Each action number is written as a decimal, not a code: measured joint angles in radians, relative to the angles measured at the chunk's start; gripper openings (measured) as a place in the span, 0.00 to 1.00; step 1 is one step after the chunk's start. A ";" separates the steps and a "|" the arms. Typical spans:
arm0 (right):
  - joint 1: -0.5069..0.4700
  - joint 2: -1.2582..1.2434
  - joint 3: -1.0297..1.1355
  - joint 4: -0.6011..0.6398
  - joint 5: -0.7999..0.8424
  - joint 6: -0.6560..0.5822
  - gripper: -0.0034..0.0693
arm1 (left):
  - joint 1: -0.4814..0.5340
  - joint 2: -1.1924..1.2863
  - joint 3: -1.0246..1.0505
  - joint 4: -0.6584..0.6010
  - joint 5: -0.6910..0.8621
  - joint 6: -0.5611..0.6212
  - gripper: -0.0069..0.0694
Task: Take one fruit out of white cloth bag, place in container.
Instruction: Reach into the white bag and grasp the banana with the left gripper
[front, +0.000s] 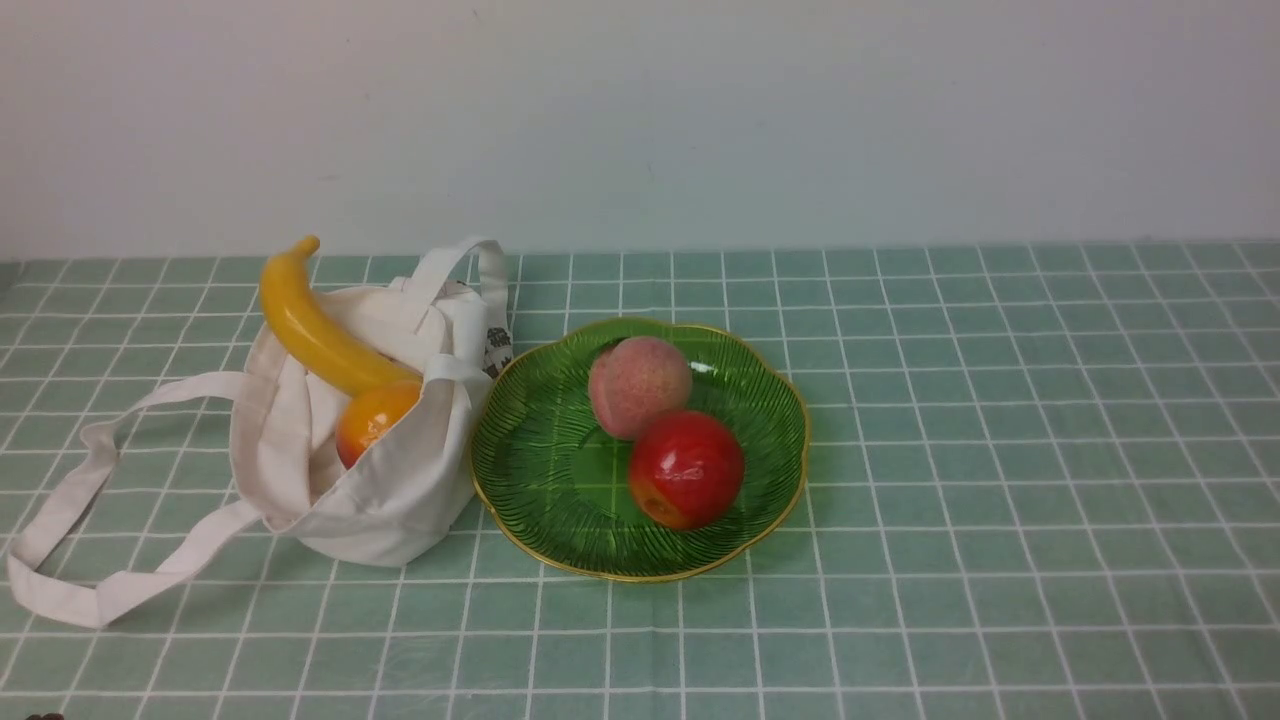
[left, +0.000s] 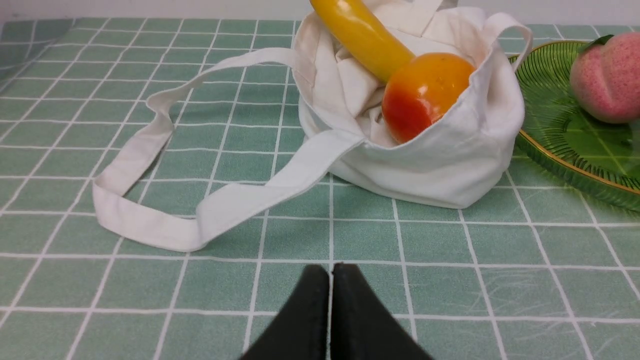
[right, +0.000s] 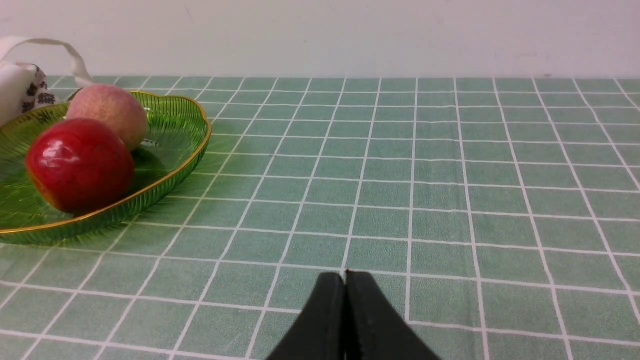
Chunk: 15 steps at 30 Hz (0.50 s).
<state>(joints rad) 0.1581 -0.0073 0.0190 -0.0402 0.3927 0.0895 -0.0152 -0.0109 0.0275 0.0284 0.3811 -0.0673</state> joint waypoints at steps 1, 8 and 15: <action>0.000 0.000 0.000 0.000 0.000 0.000 0.03 | 0.000 0.000 0.000 0.000 0.000 0.000 0.08; 0.000 0.000 0.000 0.000 0.000 0.000 0.03 | 0.000 0.000 0.000 -0.116 0.000 -0.066 0.08; 0.000 0.000 0.000 0.000 0.000 0.000 0.03 | 0.000 0.000 0.001 -0.785 0.008 -0.417 0.08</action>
<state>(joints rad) 0.1581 -0.0073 0.0190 -0.0402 0.3927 0.0895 -0.0152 -0.0109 0.0284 -0.7569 0.3890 -0.4840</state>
